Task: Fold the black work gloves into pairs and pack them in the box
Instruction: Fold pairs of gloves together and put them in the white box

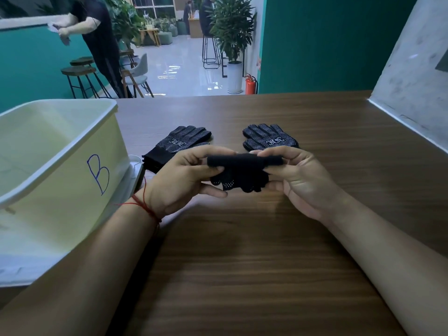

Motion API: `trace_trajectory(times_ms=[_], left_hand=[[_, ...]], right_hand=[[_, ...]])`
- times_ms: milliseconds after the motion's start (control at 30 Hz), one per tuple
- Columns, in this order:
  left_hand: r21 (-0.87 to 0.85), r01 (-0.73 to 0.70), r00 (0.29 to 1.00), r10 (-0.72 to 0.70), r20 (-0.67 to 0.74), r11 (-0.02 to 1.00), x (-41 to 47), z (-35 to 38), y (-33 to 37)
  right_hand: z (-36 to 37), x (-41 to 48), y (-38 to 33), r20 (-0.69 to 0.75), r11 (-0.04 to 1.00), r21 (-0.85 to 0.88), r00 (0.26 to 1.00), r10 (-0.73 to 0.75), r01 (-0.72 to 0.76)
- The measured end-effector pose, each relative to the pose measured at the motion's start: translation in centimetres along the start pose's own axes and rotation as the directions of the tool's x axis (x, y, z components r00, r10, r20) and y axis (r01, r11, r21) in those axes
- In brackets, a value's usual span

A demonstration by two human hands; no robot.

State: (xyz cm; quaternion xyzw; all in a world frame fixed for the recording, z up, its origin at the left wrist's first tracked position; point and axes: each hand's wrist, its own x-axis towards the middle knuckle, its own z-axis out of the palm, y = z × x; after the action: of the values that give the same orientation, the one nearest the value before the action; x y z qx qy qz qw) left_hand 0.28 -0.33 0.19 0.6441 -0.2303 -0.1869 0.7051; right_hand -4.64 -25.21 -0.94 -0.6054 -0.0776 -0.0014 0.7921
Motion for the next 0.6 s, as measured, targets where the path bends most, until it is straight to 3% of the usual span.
trace_trajectory(times_ms=[167,233,400,500,600], left_hand=[[-0.308,0.120,0.983,-0.158,-0.098,0.944,0.8,0.3,0.5],[-0.366,0.204,0.967,-0.245,-0.068,0.908,1.0,0.4,0.4],[-0.194,0.259,0.961,-0.273,-0.048,0.946,0.9,0.9,0.0],[-0.173,0.222,0.965,-0.241,-0.100,0.960,0.8,0.9,-0.2],[-0.166,0.147,0.979,-0.168,-0.119,0.975,0.8,0.8,-0.2]], right_hand=[[0.5,0.1,0.2,0.000,0.993,0.050,0.994,-0.108,0.108],[0.7,0.1,0.3,-0.007,0.986,0.011,0.986,-0.166,0.166],[0.7,0.5,1.2,0.014,0.938,-0.196,0.958,-0.287,0.284],[0.8,0.4,1.4,0.020,0.959,-0.195,0.978,-0.206,0.206],[0.6,0.3,0.9,0.000,1.000,0.009,1.000,0.024,-0.024]])
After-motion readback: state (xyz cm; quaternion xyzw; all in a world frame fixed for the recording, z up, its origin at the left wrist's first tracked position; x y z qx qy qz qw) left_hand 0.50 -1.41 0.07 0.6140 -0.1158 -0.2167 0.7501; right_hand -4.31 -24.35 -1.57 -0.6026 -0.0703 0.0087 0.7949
